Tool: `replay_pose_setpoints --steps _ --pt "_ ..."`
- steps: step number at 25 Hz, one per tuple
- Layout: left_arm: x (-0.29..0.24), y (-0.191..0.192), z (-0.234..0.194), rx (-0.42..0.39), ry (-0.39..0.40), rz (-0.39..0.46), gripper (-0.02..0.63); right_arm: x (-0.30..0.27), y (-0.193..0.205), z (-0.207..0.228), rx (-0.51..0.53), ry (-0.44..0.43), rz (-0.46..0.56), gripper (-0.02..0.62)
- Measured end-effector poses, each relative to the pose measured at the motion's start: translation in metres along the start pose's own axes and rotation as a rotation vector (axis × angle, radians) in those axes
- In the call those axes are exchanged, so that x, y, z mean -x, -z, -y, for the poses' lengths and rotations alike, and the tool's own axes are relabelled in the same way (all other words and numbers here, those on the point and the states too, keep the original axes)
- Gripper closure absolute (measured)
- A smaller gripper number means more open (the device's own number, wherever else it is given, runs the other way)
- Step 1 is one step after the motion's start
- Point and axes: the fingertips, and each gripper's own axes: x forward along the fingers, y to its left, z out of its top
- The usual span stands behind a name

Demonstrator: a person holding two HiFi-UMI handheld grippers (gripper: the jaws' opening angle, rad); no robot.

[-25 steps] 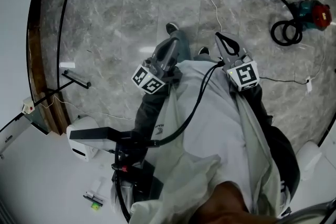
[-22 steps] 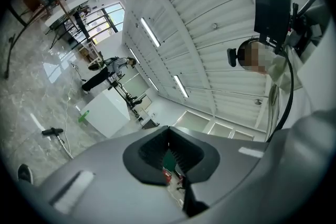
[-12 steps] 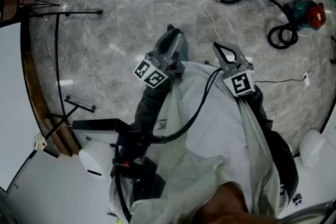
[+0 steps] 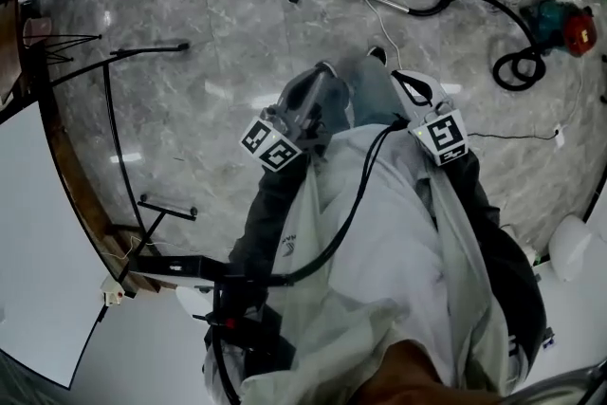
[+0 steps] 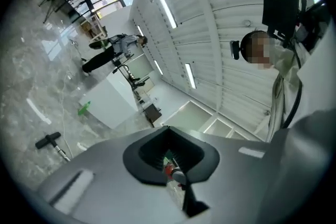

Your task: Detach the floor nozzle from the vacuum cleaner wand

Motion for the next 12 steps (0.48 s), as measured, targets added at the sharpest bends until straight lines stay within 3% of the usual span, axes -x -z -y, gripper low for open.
replay_pose_setpoints --steps 5,9,12 --pt "-0.018 0.005 -0.101 -0.050 -0.226 -0.028 0.603 -0.080 0.034 0.053 0.104 -0.070 -0.112 0.598" --pt "-0.026 0.017 -0.205 -0.028 -0.442 0.043 0.603 -0.171 0.081 0.111 0.137 -0.079 -0.189 0.597" --pt "-0.028 0.039 -0.283 0.006 -0.581 0.105 0.603 -0.251 0.150 0.146 0.323 -0.133 -0.360 0.597"
